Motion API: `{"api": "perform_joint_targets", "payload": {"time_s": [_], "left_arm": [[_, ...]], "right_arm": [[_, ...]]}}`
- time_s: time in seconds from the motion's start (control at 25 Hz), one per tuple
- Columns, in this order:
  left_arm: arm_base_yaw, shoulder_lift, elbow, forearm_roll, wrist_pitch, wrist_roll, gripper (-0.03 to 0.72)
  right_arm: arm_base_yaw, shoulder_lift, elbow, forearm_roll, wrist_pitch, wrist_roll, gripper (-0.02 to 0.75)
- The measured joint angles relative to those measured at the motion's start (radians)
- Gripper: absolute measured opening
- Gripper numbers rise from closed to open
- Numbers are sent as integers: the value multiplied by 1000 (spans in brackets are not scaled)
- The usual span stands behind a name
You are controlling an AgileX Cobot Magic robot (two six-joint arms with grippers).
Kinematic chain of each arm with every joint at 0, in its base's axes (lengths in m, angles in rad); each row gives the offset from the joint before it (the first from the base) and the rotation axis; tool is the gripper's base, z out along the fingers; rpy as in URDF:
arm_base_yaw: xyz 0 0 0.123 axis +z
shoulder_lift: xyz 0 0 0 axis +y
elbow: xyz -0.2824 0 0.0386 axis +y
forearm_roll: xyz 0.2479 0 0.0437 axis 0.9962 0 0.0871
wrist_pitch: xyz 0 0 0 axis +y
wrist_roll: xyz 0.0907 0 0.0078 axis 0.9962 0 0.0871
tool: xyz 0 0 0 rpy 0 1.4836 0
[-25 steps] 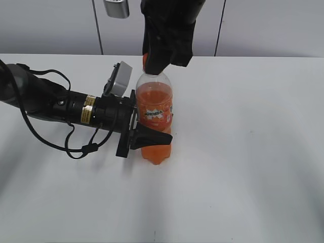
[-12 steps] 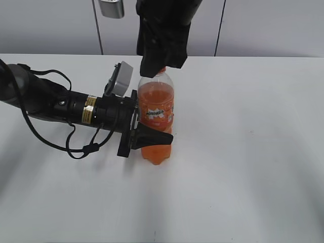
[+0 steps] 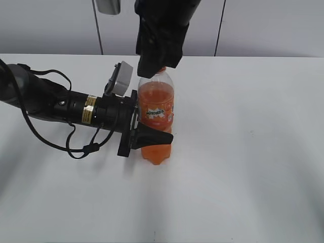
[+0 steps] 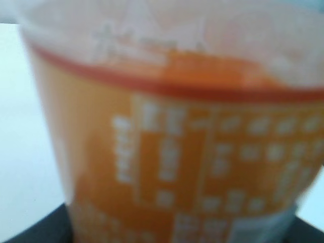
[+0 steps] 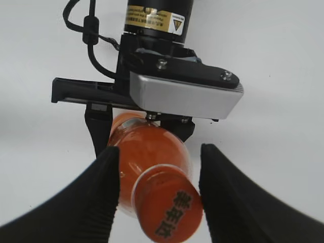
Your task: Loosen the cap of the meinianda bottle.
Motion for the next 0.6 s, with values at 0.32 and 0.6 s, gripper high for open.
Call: {"api": "perform_joint_targets", "payload": {"time_s": [0.32,0.6], "left_arm": [[0,0,0,-1,1,-4,413],[0,0,0,-1,1,-4,413]], "right_arm": [[0,0,-62,2,0,62,412],[1,0,-157,2,1,332,430]]}}
